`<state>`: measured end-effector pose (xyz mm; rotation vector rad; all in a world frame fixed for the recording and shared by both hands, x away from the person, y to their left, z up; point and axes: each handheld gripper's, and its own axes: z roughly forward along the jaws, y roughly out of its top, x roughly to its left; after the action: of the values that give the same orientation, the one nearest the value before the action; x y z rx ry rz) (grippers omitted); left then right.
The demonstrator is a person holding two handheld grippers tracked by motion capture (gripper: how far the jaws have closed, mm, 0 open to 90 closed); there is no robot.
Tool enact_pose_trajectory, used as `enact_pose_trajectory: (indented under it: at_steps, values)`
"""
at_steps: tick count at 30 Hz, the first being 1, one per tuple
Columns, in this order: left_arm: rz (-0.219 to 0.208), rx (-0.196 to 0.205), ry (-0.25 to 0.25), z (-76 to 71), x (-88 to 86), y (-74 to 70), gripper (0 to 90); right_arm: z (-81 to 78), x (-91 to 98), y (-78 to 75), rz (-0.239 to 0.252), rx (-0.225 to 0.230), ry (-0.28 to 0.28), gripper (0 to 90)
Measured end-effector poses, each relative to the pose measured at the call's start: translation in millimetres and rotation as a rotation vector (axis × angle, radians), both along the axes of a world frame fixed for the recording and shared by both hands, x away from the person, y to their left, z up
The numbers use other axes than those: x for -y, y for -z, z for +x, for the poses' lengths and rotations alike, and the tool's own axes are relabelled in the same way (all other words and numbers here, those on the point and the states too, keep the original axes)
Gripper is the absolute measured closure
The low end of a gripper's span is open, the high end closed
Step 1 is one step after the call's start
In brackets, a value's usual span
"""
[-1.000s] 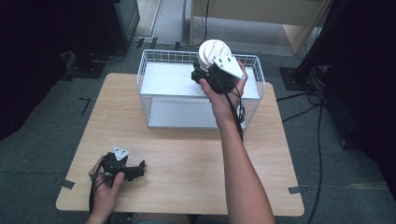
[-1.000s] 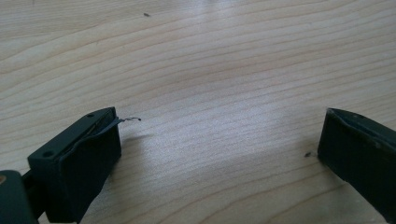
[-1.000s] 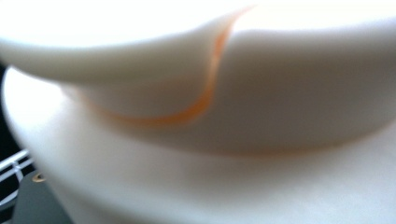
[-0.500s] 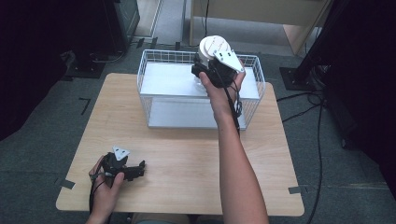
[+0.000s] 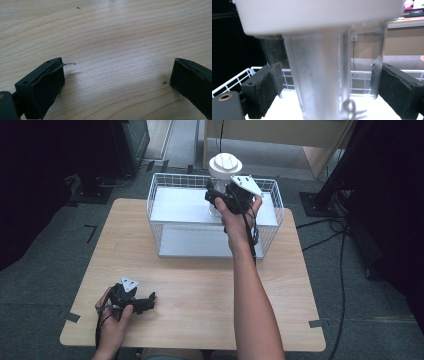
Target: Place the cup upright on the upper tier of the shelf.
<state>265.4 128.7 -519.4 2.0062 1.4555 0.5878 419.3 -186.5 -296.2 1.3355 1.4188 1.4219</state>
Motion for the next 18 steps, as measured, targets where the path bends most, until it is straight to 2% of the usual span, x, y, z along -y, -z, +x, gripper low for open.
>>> enact_pose_trajectory:
  at_steps: [5,11,15,18]
  values:
    - [0.000,0.000,0.000,0.0,0.0,0.0,0.0,-1.9,-5.8,4.7,-0.051,0.022,0.019,15.5]
    - [0.000,0.000,0.000,0.0,0.0,0.0,0.0,-2.3,-7.6,5.5,-0.077,0.027,0.032,16.2]
    - [0.000,0.000,0.000,0.0,0.0,0.0,0.0,-3.2,-7.1,7.2,-0.079,0.035,0.030,16.1]
    - [0.000,0.001,-0.001,0.0,0.1,0.1,0.0,-4.8,-4.7,8.9,-0.060,0.017,0.008,13.7]
